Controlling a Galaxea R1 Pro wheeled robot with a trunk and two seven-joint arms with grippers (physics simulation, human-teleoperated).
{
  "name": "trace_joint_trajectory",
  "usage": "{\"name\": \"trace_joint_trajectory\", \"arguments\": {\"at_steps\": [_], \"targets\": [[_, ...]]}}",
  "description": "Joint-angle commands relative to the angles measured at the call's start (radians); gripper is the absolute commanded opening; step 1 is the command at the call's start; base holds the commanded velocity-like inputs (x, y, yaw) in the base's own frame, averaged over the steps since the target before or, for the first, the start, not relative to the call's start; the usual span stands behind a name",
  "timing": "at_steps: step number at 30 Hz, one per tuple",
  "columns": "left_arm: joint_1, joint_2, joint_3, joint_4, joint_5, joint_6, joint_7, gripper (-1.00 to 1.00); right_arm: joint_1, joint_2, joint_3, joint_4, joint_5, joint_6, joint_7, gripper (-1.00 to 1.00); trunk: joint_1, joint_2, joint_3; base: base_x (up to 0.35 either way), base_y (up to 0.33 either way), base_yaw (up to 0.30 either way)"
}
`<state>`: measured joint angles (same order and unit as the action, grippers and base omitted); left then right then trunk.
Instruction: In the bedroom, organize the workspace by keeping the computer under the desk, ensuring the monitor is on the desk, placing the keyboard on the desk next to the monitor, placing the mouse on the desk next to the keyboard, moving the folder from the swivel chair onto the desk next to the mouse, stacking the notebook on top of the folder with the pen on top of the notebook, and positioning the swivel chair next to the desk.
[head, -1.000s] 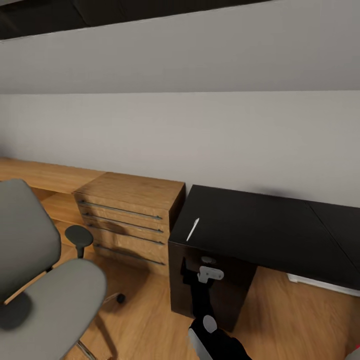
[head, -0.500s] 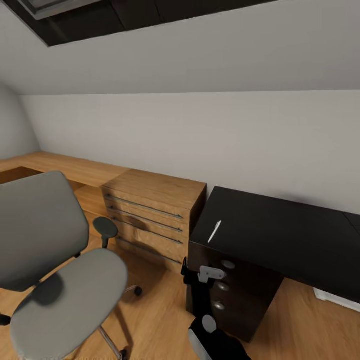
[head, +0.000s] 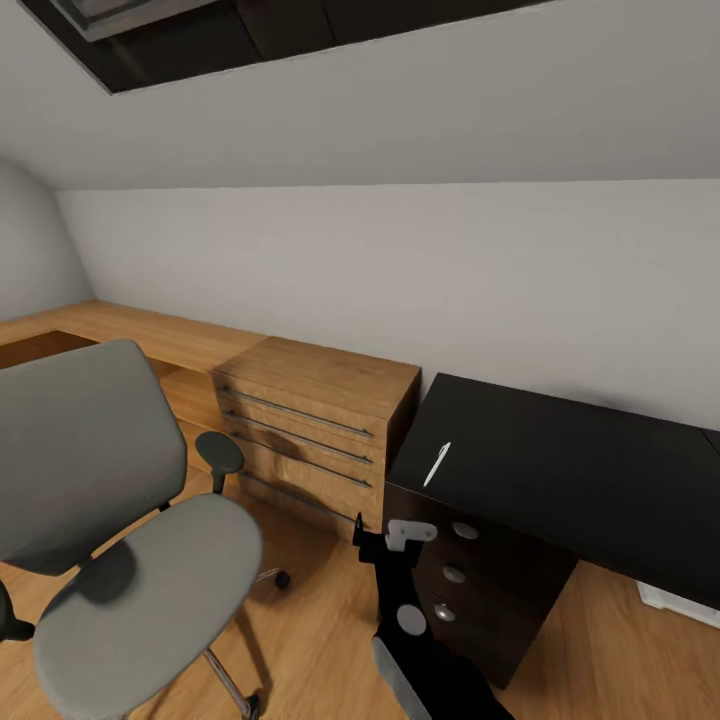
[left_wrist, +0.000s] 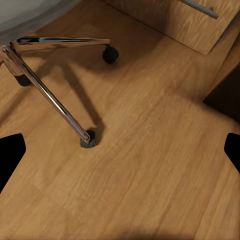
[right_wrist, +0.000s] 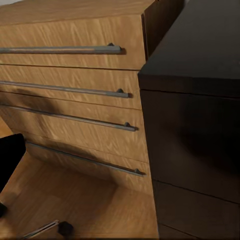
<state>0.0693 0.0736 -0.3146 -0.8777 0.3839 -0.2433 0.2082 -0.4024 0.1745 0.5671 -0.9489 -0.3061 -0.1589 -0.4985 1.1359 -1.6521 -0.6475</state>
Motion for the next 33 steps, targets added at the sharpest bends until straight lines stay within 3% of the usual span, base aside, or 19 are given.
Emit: {"name": "trace_joint_trajectory", "arguments": {"at_steps": [1, 10, 12, 16, 18, 25, 33], "targets": [[0.000, 0.002, -0.006, -0.001, 0.008, -0.004, 0.007, 1.00, -0.001, 0.000, 0.003, -0.001, -0.010, -0.004, -0.005, 1.00, 0.000, 0.000, -0.001, 0.000, 0.000, 0.001], [0.000, 0.000, -0.006, -0.001, 0.010, -0.003, 0.007, 1.00, -0.023, 0.000, -0.016, -0.054, -0.004, 0.020, -0.013, 1.00, 0.000, 0.000, -0.001, 0.000, 0.000, 0.000], [0.000, 0.000, -0.007, -0.001, 0.010, -0.003, 0.007, 1.00, -0.052, 0.000, -0.019, -0.057, -0.002, 0.035, -0.015, 1.00, 0.000, 0.000, -0.001, 0.000, 0.000, 0.000], [0.000, 0.000, -0.006, -0.001, 0.010, -0.003, 0.007, 1.00, -0.171, -0.007, -0.047, -0.032, 0.000, 0.092, -0.016, 1.00, 0.000, 0.000, -0.001, 0.000, 0.000, 0.000], [0.000, 0.000, -0.007, -0.001, 0.009, -0.003, 0.007, 1.00, -0.237, -0.022, -0.076, 0.014, 0.001, 0.117, -0.016, 1.00, 0.000, 0.000, -0.001, 0.000, 0.000, 0.000], [0.000, 0.000, -0.008, -0.002, 0.007, -0.005, 0.006, 1.00, -0.338, -0.038, -0.110, 0.208, 0.001, 0.141, -0.015, 1.00, 0.000, 0.000, -0.001, 0.000, 0.000, 0.000], [0.000, 0.000, -0.009, -0.003, 0.006, -0.006, 0.005, 1.00, -0.378, -0.045, -0.118, 0.362, 0.000, 0.142, -0.010, 1.00, 0.000, 0.000, -0.001, 0.087, 0.000, 0.000]]}}
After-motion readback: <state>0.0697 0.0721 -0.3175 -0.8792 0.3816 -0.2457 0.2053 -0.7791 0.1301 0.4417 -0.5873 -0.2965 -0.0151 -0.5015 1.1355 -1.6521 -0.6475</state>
